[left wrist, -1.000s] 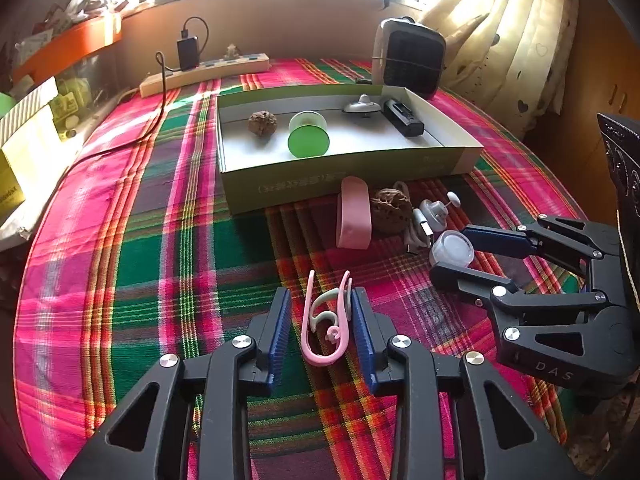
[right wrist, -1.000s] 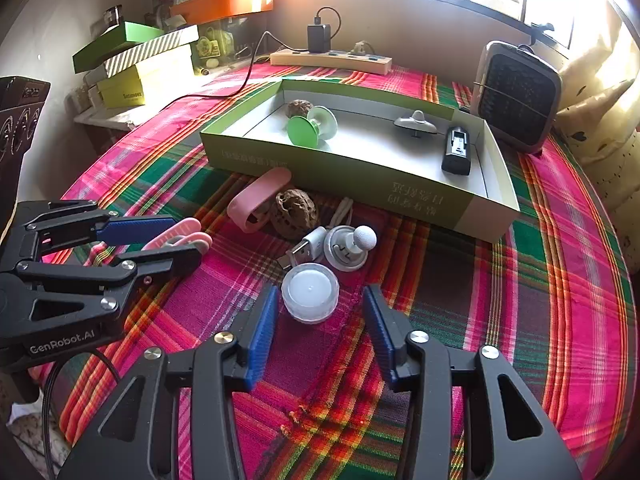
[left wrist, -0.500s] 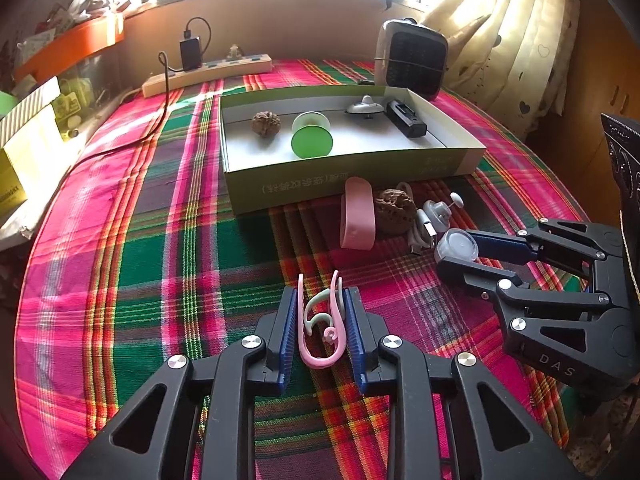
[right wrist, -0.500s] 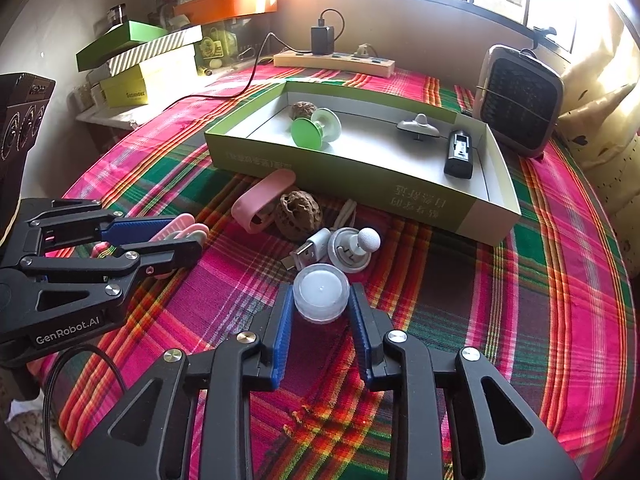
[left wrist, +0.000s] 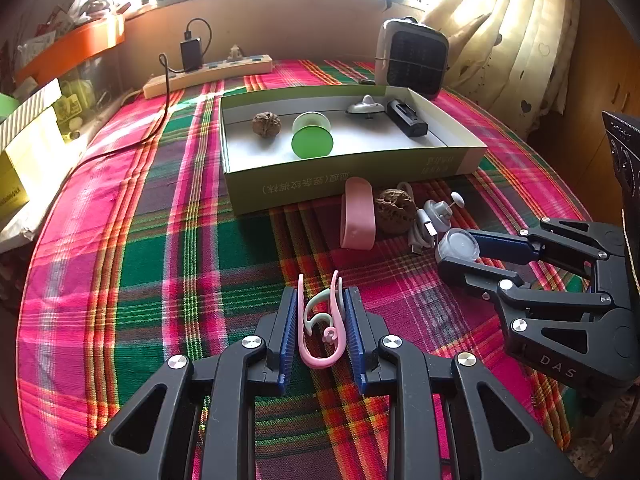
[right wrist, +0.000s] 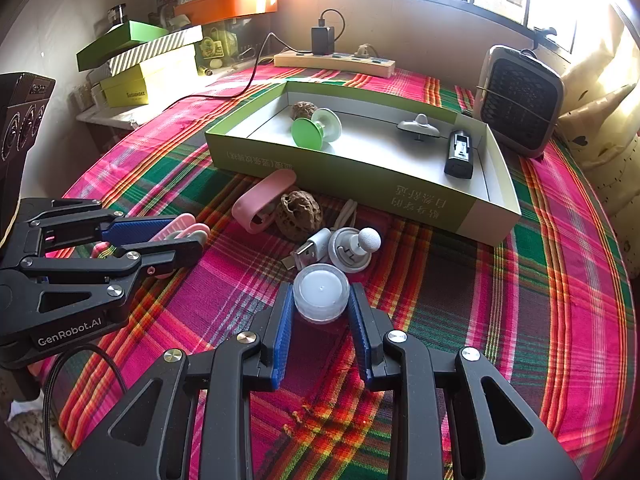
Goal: Organize objects
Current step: 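Carry the pink clip with the left tool while the right tool carries the white cup over the box, then open the left tool to drop the pink clip while the right tool releases the white cup in the box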
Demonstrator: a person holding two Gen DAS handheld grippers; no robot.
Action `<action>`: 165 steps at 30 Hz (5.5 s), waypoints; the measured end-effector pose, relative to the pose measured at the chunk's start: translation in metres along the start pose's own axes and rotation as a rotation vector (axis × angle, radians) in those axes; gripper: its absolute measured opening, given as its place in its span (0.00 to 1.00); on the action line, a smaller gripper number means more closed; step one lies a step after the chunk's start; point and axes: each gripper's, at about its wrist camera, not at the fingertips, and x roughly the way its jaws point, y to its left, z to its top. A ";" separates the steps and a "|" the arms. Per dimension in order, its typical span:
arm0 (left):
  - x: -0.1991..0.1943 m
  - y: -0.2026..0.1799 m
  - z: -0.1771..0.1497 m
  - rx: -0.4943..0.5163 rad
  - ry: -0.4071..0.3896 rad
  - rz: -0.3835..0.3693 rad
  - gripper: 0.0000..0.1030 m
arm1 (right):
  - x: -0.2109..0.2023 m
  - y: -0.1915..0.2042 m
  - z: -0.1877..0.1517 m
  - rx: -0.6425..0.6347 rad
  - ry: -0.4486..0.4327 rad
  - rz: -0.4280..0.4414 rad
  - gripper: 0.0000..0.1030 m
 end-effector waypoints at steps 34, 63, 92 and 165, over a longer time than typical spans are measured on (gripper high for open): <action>-0.011 -0.002 0.018 0.004 -0.043 0.003 0.21 | -0.015 -0.011 0.018 0.006 -0.049 0.031 0.28; 0.007 0.007 0.075 -0.031 -0.091 0.044 0.21 | 0.009 -0.053 0.106 -0.045 -0.080 0.073 0.28; 0.058 0.026 0.098 -0.066 -0.051 0.098 0.21 | 0.106 -0.059 0.161 -0.091 0.091 0.197 0.28; 0.041 0.012 0.093 -0.020 -0.062 0.113 0.33 | 0.083 -0.053 0.156 -0.027 0.075 0.144 0.41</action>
